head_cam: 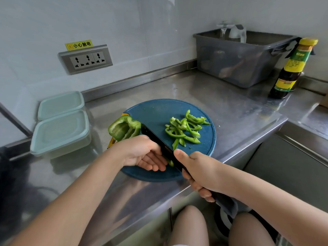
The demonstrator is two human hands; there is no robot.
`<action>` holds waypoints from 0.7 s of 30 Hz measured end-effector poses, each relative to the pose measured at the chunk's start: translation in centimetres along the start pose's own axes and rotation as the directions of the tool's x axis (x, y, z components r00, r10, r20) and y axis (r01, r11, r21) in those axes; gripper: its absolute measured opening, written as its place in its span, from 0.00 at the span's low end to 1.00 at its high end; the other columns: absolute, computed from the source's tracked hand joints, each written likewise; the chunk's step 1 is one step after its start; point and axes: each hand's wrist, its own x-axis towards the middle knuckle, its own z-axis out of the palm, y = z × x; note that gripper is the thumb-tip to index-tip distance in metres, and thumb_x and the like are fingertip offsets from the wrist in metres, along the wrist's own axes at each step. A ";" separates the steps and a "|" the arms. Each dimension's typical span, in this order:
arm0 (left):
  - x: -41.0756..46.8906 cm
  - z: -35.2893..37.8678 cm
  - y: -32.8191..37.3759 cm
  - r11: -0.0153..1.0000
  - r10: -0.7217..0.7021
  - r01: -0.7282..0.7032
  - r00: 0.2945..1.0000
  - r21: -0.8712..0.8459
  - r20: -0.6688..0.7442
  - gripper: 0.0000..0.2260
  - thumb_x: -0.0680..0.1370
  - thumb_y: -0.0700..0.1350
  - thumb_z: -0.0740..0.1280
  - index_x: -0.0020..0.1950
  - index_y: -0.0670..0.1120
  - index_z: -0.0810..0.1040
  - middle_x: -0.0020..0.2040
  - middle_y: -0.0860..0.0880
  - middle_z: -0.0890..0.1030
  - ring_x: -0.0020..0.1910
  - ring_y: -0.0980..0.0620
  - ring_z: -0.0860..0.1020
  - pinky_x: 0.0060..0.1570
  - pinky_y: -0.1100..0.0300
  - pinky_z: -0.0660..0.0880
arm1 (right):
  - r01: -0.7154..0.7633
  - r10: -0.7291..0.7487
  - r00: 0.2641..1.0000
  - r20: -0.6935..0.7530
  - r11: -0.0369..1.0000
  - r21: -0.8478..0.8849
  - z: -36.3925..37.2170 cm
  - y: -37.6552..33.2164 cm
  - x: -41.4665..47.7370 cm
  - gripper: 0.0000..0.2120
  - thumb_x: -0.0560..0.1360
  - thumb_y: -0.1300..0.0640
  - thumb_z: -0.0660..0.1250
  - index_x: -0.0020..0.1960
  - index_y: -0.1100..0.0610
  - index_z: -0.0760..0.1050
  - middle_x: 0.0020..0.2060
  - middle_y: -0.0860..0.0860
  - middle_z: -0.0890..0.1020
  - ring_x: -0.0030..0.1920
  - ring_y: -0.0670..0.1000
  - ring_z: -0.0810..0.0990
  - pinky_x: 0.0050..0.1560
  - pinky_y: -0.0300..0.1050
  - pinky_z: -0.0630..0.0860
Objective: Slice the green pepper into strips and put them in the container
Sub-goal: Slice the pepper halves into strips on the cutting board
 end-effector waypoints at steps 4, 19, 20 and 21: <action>0.1 0.0 -0.1 1.000 -0.002 0.002 1.000 0.010 0.005 0.12 0.78 0.36 0.58 0.40 0.36 0.80 0.29 0.42 0.82 0.21 0.54 0.77 0.20 0.67 0.72 | -0.082 0.080 0.996 -0.032 0.992 -0.091 0.8 -1.1 0.6 0.19 0.82 0.47 0.44 0.47 0.54 0.70 0.31 0.60 0.70 0.21 0.54 0.69 0.26 0.45 0.74; -0.8 0.6 -1.5 0.975 0.189 -0.146 0.944 0.169 -0.270 0.10 0.77 0.45 0.68 0.38 0.41 0.79 0.26 0.48 0.80 0.22 0.55 0.76 0.23 0.66 0.72 | 0.010 -0.037 0.991 -0.132 0.981 -0.196 1.4 -1.6 -1.1 0.21 0.82 0.46 0.43 0.35 0.53 0.61 0.28 0.55 0.69 0.25 0.52 0.68 0.30 0.48 0.71; -0.7 0.4 -1.7 0.965 0.231 -0.175 0.916 0.194 -0.328 0.08 0.75 0.45 0.70 0.39 0.42 0.79 0.26 0.49 0.80 0.21 0.56 0.76 0.22 0.66 0.71 | 0.041 -0.069 0.988 -0.139 0.980 -0.194 1.5 -1.4 -1.0 0.23 0.82 0.45 0.42 0.37 0.56 0.63 0.28 0.54 0.69 0.26 0.51 0.68 0.29 0.47 0.70; -0.6 0.2 -1.9 0.960 0.262 -0.199 0.889 0.199 -0.374 0.07 0.74 0.46 0.72 0.40 0.43 0.78 0.27 0.49 0.79 0.21 0.56 0.75 0.22 0.66 0.71 | 0.035 -0.063 0.988 -0.143 0.981 -0.191 1.6 -1.4 -1.1 0.24 0.82 0.45 0.42 0.41 0.59 0.66 0.28 0.54 0.69 0.26 0.50 0.68 0.30 0.45 0.70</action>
